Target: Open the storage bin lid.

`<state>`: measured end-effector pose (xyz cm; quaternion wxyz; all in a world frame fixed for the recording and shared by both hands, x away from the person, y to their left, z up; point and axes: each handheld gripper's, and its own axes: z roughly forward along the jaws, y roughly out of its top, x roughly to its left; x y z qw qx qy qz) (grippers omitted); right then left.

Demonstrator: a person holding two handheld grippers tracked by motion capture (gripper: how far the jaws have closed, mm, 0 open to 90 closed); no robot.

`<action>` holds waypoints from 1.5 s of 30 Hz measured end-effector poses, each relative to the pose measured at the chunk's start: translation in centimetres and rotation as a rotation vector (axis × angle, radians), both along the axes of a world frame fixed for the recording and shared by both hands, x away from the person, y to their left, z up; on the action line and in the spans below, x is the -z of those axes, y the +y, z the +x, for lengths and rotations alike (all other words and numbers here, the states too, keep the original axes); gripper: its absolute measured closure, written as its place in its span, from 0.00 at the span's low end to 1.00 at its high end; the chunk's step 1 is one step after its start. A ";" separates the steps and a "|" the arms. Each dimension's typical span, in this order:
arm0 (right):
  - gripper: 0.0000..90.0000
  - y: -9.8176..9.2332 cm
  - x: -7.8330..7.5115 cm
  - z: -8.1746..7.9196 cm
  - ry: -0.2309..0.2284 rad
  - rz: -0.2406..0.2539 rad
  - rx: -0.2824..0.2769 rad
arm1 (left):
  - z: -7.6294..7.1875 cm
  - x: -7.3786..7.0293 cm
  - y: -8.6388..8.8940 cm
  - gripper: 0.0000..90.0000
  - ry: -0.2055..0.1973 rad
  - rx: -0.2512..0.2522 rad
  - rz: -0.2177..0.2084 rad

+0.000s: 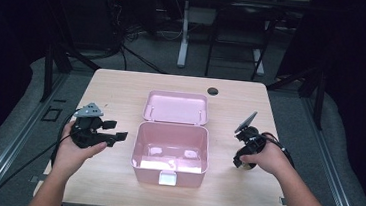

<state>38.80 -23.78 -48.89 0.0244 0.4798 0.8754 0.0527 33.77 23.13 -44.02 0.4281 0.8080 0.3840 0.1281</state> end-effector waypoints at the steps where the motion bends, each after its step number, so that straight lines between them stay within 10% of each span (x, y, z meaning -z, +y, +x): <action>1: 0.22 0.0 -0.2 0.0 -0.003 -0.003 -0.011 | 0.0 0.0 0.0 0.41 0.001 -0.001 0.000; 19: 0.22 1.9 -4.1 -0.5 0.004 -0.002 -0.094 | 0.1 0.2 0.2 0.41 0.005 -0.006 -0.002; 45: 0.22 5.5 -8.5 -0.6 -0.031 -0.004 -0.416 | 0.3 0.4 0.3 0.41 0.010 -0.010 -0.003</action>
